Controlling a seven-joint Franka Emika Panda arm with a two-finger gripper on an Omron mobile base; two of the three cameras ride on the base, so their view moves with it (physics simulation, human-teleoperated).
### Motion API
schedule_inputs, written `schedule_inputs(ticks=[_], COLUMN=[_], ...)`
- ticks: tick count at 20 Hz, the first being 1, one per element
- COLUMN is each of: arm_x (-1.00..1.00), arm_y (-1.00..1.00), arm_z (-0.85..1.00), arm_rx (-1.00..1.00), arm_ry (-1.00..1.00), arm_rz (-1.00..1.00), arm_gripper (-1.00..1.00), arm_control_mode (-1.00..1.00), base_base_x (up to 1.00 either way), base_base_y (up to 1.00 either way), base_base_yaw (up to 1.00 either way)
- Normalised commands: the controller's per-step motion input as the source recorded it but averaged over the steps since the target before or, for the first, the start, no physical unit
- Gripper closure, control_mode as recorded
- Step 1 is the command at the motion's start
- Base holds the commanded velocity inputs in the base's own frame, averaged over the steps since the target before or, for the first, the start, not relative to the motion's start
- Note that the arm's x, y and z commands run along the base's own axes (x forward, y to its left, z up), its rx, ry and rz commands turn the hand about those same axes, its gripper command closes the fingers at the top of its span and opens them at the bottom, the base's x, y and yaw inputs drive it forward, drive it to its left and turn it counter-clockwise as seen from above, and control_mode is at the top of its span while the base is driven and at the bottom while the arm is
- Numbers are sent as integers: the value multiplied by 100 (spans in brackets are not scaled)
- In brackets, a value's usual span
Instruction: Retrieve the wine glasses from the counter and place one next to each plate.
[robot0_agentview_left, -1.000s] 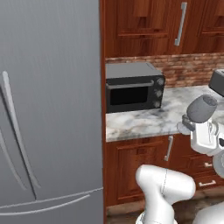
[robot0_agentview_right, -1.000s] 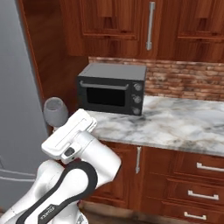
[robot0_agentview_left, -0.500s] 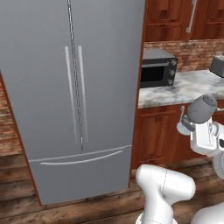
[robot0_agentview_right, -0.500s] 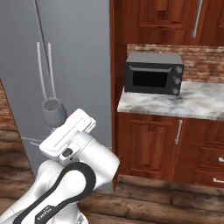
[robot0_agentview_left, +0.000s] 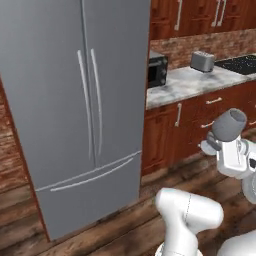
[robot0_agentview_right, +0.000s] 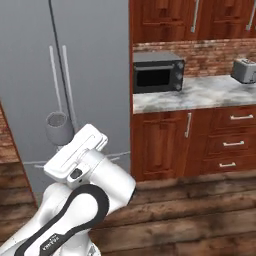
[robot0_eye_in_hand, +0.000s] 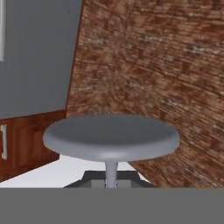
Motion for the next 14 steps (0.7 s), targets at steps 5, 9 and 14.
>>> schedule_inputs(ticks=[5,9,14], arm_x=[0,0,0], arm_y=[0,0,0], arm_z=[0,0,0], arm_rx=[0,0,0], arm_ry=[0,0,0], arm_rz=[0,0,0], arm_gripper=[100,100,100], arm_control_mode=[100,100,100], base_base_x=[0,0,0], base_base_y=[5,4,5], base_base_yaw=[-100,-100,-100])
